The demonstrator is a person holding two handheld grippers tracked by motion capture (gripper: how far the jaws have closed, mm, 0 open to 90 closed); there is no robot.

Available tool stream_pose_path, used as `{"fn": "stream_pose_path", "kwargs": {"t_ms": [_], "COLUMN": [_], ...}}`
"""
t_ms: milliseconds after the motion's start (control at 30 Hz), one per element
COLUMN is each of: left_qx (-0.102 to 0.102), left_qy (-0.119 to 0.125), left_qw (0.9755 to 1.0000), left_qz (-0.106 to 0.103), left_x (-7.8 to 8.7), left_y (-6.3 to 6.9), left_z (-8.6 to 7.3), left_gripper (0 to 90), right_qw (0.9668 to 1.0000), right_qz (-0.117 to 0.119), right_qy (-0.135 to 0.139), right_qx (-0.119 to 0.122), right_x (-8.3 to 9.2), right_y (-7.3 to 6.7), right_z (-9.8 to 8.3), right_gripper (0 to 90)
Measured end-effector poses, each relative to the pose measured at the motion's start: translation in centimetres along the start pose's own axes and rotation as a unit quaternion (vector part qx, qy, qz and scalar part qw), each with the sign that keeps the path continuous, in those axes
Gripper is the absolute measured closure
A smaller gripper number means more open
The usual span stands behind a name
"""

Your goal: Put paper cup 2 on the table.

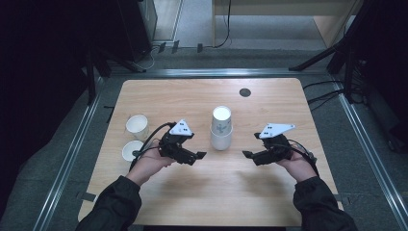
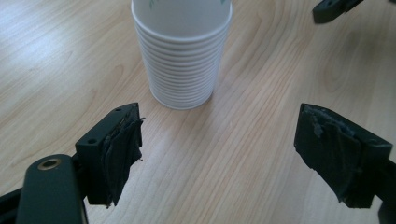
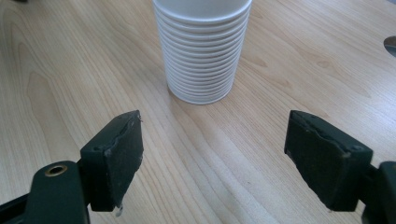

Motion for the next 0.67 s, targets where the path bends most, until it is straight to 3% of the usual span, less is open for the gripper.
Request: {"fn": "stream_pose_path", "kwargs": {"t_ms": [133, 233, 367, 567, 667], "left_qx": [0.002, -0.016, -0.021, -0.010, -0.012], "left_qy": [0.005, 0.001, 0.001, 0.004, -0.006], "left_qw": [0.9999, 0.9997, 0.9996, 0.9997, 0.9996], "left_qz": [0.009, 0.020, 0.018, 0.022, 0.024], "left_x": [-0.8, -1.4, -1.9, -2.4, -2.7], "left_y": [0.5, 0.9, 1.1, 0.7, 0.6], "left_z": [-0.6, -1.0, -1.3, -1.8, -2.2], "left_gripper": [15.4, 15.4, 15.4, 15.4, 15.4], "right_qw": [1.0000, 1.0000, 1.0000, 1.0000, 1.0000], "right_qz": [-0.001, -0.001, 0.000, 0.002, 0.001], "right_qy": [0.000, 0.001, 0.002, 0.001, 0.000], "right_qx": [-0.001, -0.001, 0.003, 0.005, 0.008], "right_x": [0.1, 0.1, 0.1, 0.0, 0.1], "right_y": [0.1, 0.1, 0.0, 0.2, 0.2], "right_z": [-0.1, -0.1, -0.1, -0.1, -0.2], "right_gripper": [19.8, 19.7, 19.8, 19.8, 19.8]}}
Point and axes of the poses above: each handheld gripper's, and its own axes: x roughly backward along the jaws, z roughly out of its top, y roughly to its right, the point moved 4 cm from there along -x, roughly forward along the jaws, and after that the axes turned 13 degrees about z, right-handed, at the moved point
